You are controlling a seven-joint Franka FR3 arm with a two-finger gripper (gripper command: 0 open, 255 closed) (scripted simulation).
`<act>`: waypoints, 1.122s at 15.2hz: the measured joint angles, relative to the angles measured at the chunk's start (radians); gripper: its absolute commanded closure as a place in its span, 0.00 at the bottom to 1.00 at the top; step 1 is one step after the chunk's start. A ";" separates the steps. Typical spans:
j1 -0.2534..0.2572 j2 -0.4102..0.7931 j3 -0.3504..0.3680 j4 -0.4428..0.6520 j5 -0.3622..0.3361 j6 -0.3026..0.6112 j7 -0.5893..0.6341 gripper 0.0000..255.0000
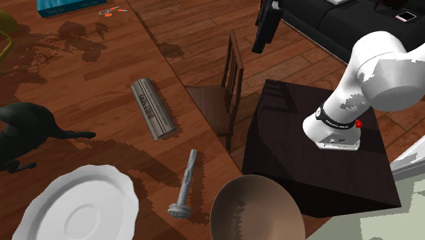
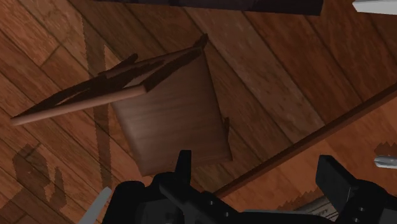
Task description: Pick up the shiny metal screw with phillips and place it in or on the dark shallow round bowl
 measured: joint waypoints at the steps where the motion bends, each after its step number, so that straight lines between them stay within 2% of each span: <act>1: 0.006 0.015 0.012 -0.011 0.015 0.025 0.015 0.00; 11: 0.068 0.201 0.158 0.013 0.150 0.194 0.179 0.00; 17: 0.093 0.351 0.250 0.076 0.195 0.301 0.279 0.00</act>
